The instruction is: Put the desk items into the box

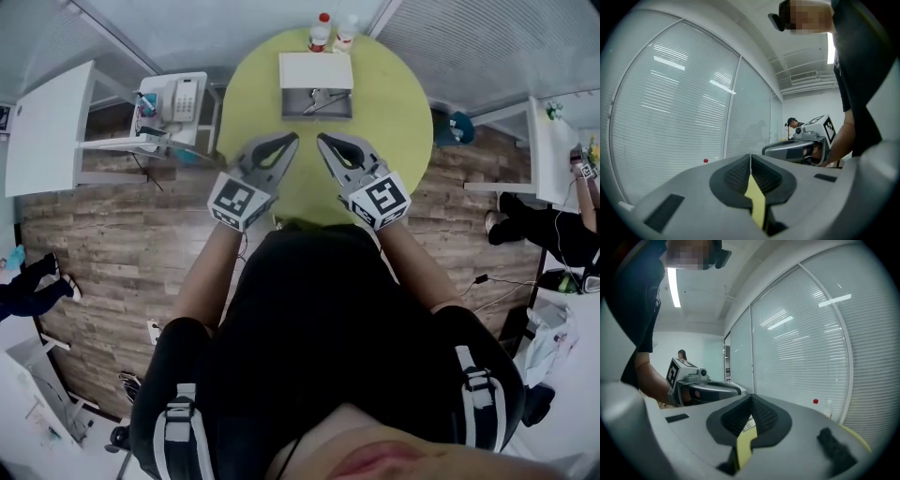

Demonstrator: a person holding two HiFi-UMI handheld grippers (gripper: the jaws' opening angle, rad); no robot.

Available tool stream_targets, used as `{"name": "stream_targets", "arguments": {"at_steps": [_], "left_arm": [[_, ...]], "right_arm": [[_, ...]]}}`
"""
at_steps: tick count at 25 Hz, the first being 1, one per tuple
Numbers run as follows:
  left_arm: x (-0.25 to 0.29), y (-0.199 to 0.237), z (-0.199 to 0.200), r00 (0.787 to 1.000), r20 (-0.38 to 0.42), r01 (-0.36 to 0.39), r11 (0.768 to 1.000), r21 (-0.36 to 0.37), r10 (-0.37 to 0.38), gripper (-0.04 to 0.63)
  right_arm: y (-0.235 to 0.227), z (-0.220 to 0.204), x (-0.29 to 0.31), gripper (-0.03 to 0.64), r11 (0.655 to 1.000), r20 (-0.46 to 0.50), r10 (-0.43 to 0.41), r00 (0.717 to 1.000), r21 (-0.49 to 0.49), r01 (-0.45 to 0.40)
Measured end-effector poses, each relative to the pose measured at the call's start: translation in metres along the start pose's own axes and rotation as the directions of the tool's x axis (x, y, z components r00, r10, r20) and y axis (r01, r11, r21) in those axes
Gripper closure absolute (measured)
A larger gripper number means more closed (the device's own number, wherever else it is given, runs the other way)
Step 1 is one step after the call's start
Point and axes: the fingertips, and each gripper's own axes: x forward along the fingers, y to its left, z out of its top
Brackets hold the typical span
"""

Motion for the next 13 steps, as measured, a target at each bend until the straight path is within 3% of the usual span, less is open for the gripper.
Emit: {"name": "stream_targets", "arguments": {"at_steps": [13], "left_arm": [[-0.0015, 0.0087, 0.0047, 1.000, 0.011, 0.000, 1.000, 0.001, 0.000, 0.577]], "right_arm": [[0.0015, 0.0059, 0.0072, 0.601, 1.000, 0.008, 0.001, 1.000, -0.012, -0.001]]}}
